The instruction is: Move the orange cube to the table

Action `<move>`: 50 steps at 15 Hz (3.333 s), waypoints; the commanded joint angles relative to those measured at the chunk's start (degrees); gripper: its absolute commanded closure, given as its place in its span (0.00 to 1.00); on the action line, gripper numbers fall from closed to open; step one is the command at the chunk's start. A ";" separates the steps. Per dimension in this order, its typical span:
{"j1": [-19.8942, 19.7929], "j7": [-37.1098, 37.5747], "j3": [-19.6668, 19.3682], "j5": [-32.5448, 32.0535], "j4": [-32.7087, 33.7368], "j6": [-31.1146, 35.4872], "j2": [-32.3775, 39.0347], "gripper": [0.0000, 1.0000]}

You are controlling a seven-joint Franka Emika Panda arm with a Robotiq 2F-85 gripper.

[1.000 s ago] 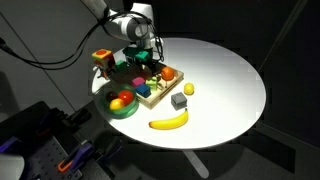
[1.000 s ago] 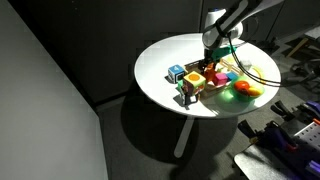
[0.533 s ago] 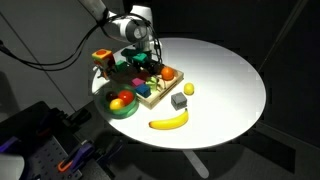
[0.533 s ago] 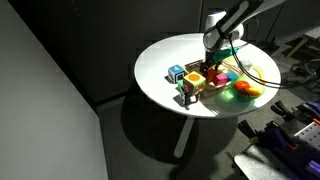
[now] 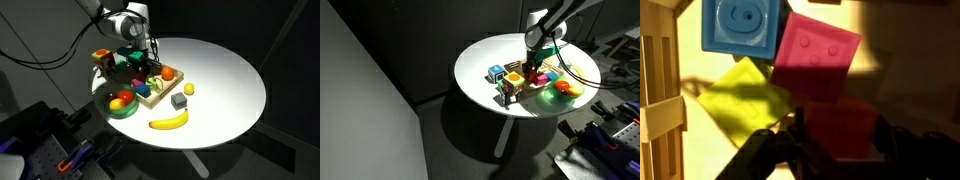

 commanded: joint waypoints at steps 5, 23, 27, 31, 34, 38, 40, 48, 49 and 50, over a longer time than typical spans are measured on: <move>0.70 0.83 -0.42 -0.96 -6.68 2.00 -7.52 0.74; -5.15 2.39 -3.69 0.81 -8.74 -1.38 -14.61 0.76; -6.84 2.03 -5.15 0.44 -8.73 -2.65 -14.55 0.76; -8.31 1.35 -6.64 -0.28 -9.30 -3.55 -14.26 0.76; -9.15 1.00 -7.78 -1.07 -10.08 -3.59 -13.80 0.76; -10.28 0.07 -8.93 -1.61 -11.42 -3.79 -13.36 0.76; -11.01 -0.69 -9.17 -1.61 -11.91 -3.96 -13.05 0.76; -12.83 -4.92 -8.83 -1.65 -12.46 -3.80 -11.43 0.21; -12.75 -5.05 -8.81 -1.65 -12.56 -3.74 -11.44 0.12; -12.69 -5.19 -8.80 -1.69 -12.66 -3.74 -11.53 0.03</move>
